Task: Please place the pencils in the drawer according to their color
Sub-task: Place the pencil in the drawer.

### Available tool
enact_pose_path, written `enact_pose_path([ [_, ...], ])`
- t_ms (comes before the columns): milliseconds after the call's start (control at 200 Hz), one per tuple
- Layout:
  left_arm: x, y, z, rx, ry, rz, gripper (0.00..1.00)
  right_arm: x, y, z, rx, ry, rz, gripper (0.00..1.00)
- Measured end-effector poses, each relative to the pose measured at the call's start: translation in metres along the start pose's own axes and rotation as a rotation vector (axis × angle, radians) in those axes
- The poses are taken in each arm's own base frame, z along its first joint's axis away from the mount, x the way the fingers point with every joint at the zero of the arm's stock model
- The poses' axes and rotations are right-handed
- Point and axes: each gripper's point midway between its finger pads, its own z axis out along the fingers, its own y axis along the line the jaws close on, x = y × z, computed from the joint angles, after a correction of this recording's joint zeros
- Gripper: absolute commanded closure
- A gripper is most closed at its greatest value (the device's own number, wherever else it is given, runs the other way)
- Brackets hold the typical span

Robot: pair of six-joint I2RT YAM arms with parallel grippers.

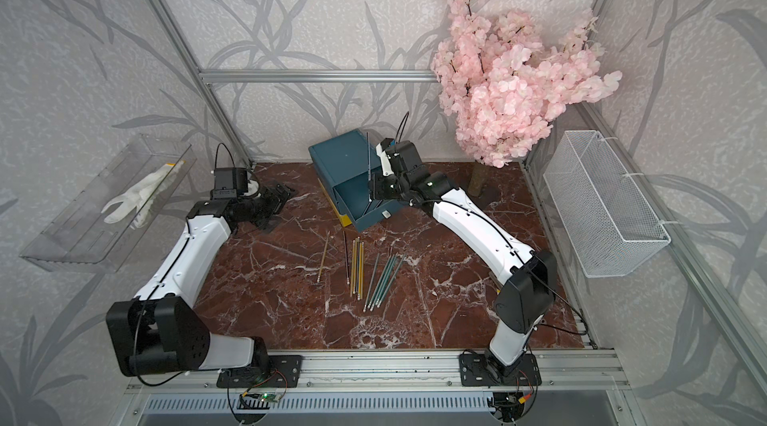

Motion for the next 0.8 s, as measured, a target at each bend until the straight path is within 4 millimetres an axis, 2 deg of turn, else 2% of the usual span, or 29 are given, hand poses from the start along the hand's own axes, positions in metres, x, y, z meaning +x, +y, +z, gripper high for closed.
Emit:
enact_pose_path([
  [265, 0.004, -0.004, 0.002, -0.006, 0.006, 0.012, 0.00, 0.000, -0.017, 0.019, -0.005, -0.070, 0.153, 1.00],
  [535, 0.007, -0.004, 0.003, -0.010, 0.012, 0.016, 0.00, 0.026, -0.036, 0.037, 0.016, -0.054, 0.264, 1.00],
  [765, 0.008, -0.004, 0.004, -0.011, 0.017, 0.018, 0.00, 0.039, -0.016, 0.046, -0.031, -0.029, 0.281, 1.00],
  [800, 0.008, -0.004, 0.004, -0.012, 0.017, 0.017, 0.00, 0.041, -0.013, 0.048, -0.038, -0.021, 0.283, 0.94],
])
